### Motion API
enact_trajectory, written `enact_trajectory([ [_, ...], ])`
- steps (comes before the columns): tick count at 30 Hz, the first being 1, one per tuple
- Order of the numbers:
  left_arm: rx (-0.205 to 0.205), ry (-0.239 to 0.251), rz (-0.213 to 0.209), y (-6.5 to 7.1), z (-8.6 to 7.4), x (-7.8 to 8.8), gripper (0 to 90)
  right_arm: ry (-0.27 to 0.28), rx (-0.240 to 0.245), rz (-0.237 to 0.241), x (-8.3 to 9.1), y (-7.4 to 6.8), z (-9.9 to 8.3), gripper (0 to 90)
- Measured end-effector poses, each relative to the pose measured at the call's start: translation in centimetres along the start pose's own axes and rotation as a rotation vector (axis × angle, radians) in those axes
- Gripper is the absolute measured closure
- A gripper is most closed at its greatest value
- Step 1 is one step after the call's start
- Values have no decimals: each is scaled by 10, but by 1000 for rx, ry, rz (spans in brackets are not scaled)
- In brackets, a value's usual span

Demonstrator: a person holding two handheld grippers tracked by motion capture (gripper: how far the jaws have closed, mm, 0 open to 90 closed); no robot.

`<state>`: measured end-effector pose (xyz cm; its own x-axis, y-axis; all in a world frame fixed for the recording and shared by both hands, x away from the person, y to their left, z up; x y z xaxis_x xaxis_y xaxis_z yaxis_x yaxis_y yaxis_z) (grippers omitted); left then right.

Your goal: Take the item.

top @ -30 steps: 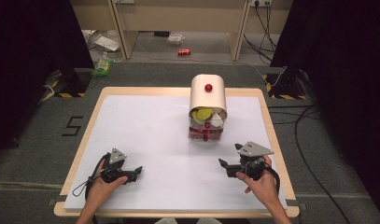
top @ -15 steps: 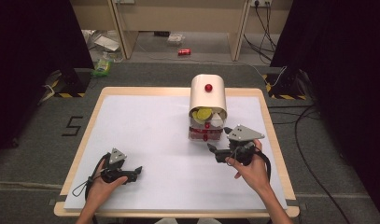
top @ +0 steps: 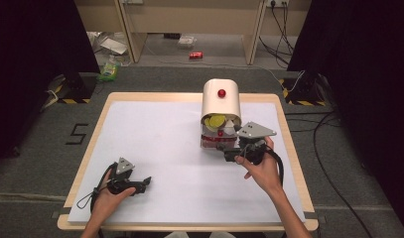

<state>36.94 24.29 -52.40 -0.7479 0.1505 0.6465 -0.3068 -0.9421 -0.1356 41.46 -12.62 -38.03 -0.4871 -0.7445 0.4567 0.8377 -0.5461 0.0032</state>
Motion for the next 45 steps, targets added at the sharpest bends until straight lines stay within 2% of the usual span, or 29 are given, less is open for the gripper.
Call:
enact_trajectory([
  [5,-1,0,1,0,0,0,116,-1,18,-14,-11,5,8,205],
  [15,-7,-2,1,0,0,0,116,-25,11,-11,-25,12,9,212],
  [22,-7,-1,1,0,0,0,116,-38,-5,18,-35,17,7,201],
  [38,-8,-1,1,0,0,0,116,-46,-13,54,-26,12,7,201],
  [45,-8,0,1,0,0,0,117,-71,13,64,-20,2,3,200],
])
Point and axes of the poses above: each handheld gripper's, and its own axes: x roughly backward along the jaws, z roughly out of its top, y roughly to its right, the point moved 3 cm from there along -x, roughly forward along the jaws, and after that the axes turned 14 degrees about z, right-handed, at the moved point
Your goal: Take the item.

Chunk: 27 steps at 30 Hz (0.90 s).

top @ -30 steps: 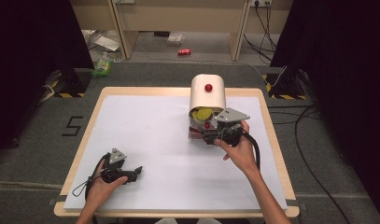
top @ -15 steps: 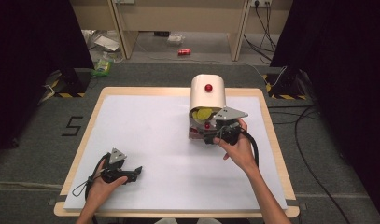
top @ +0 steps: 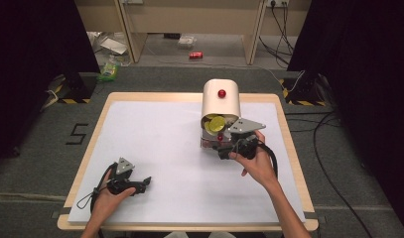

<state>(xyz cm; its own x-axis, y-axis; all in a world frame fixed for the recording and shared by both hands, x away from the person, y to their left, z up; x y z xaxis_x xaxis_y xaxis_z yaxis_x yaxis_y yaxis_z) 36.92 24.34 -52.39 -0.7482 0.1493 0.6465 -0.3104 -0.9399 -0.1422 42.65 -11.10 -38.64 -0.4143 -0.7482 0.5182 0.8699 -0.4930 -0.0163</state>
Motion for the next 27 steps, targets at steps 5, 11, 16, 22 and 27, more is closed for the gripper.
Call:
enact_trajectory([
  [5,1,0,0,0,0,0,117,-1,3,11,3,-4,-2,203],
  [11,3,1,-1,0,0,0,117,-18,23,12,5,-11,-5,203],
  [16,4,2,0,0,0,0,117,-25,25,27,8,-16,-8,207],
  [22,4,3,0,0,0,0,117,-49,37,41,12,-25,-12,207],
  [27,3,3,1,0,0,0,118,-60,38,64,17,-32,-17,215],
])
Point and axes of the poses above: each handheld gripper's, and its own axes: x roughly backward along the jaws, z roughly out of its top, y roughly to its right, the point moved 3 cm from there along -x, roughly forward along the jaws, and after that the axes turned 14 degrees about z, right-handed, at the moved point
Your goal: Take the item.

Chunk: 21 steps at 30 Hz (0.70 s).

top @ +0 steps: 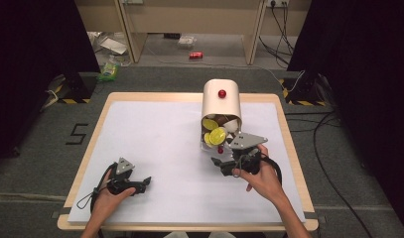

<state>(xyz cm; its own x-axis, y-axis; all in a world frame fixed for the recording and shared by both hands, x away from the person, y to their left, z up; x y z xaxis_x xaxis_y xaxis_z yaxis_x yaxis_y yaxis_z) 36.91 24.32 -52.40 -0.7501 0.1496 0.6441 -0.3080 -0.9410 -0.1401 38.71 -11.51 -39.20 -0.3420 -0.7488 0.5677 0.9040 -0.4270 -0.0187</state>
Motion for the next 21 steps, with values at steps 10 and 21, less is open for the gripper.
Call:
enact_trajectory([
  [10,0,0,0,0,0,0,118,-18,18,-1,1,-8,-5,224],
  [21,-1,1,1,0,0,0,118,-32,29,-12,2,-15,-10,241],
])
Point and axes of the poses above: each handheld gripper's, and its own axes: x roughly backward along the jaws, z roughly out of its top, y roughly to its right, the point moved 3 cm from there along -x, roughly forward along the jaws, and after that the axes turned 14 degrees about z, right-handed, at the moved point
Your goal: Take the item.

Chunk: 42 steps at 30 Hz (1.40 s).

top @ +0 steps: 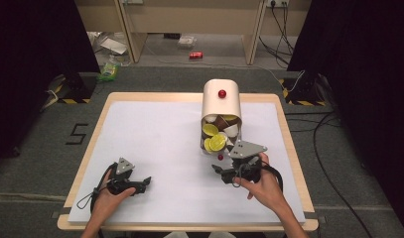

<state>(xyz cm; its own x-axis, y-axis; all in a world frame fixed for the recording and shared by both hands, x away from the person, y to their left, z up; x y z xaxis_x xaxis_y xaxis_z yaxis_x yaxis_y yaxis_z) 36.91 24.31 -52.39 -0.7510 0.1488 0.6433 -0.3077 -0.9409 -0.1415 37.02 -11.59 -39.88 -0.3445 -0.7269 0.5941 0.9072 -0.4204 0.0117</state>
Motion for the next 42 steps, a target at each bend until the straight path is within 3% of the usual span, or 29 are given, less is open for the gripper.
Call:
enact_trajectory([
  [11,0,0,0,0,0,0,118,-4,-7,-3,-1,1,-1,245],
  [22,1,-1,-1,0,0,0,118,28,-36,8,6,5,1,241],
  [33,1,0,0,0,0,0,117,87,-52,-35,19,12,15,230],
  [42,1,-1,-1,0,0,0,118,86,-100,-71,10,26,26,262],
])
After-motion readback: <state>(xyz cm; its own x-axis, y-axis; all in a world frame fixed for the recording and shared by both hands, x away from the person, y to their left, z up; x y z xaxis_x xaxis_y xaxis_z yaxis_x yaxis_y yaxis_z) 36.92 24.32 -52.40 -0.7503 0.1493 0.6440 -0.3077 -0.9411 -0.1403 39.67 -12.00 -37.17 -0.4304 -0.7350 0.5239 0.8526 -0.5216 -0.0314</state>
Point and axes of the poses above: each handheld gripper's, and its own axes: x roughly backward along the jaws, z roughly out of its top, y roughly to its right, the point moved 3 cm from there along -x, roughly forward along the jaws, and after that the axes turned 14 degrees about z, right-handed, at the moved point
